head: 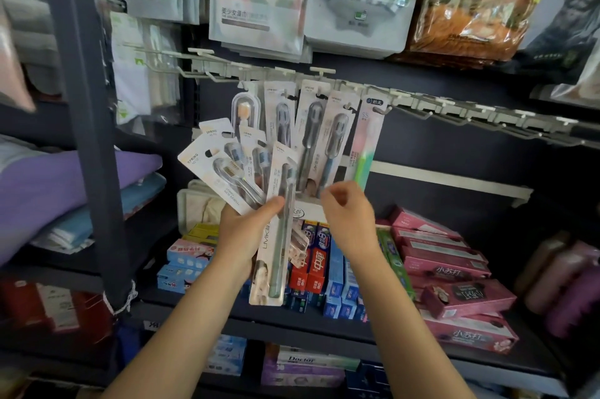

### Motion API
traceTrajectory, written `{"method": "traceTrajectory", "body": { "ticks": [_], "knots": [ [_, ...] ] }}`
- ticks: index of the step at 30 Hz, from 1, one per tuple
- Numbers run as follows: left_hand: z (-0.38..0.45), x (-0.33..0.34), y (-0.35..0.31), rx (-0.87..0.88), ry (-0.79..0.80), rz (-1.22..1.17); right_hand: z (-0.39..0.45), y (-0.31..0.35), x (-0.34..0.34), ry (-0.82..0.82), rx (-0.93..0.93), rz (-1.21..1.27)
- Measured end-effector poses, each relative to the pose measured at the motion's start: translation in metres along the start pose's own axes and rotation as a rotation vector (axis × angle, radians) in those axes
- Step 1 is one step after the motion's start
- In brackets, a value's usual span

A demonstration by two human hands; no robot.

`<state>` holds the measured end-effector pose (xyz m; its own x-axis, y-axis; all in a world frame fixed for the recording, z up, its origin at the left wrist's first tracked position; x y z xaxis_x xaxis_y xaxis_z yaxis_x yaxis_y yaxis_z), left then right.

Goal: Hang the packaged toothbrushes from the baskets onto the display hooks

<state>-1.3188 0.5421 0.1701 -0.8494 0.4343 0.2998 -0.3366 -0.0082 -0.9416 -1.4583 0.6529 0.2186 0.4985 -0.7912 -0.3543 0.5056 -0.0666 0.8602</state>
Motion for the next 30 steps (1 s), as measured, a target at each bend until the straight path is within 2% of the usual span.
{"method": "traceTrajectory", "body": {
  "ticks": [3, 5, 10, 14, 21, 30],
  "knots": [
    [-0.003, 0.001, -0.005, 0.029, 0.003, -0.013, -0.022, 0.018, 0.026, 0.339, -0.056, -0.045],
    [-0.006, 0.002, -0.01, 0.027, 0.006, -0.035, -0.029, 0.019, 0.032, 0.385, -0.014, -0.085],
    [-0.011, -0.001, -0.013, 0.019, 0.006, -0.026, -0.024, 0.017, 0.03, 0.311, 0.006, -0.076],
    [-0.013, -0.001, -0.014, 0.011, 0.04, -0.041, -0.022, 0.019, 0.029, 0.27, -0.031, 0.056],
    [-0.016, -0.007, -0.026, -0.004, 0.021, -0.064, -0.009, 0.022, 0.014, 0.048, -0.004, 0.258],
    [-0.015, -0.005, -0.018, -0.053, 0.048, -0.089, 0.013, 0.049, 0.004, -0.023, -0.103, 0.153]
  ]
}}
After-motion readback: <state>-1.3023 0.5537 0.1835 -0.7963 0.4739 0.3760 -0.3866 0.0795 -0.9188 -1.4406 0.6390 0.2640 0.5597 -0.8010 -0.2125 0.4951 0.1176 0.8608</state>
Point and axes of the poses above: each hand's wrist, its own z-axis towards the middle knuckle, its own x-axis out of the palm, y = z × x, the point moved 6 cm from there along z, towards the middle knuckle, and after that the axes turned 2 degrees about z, right-handed, at the moved point
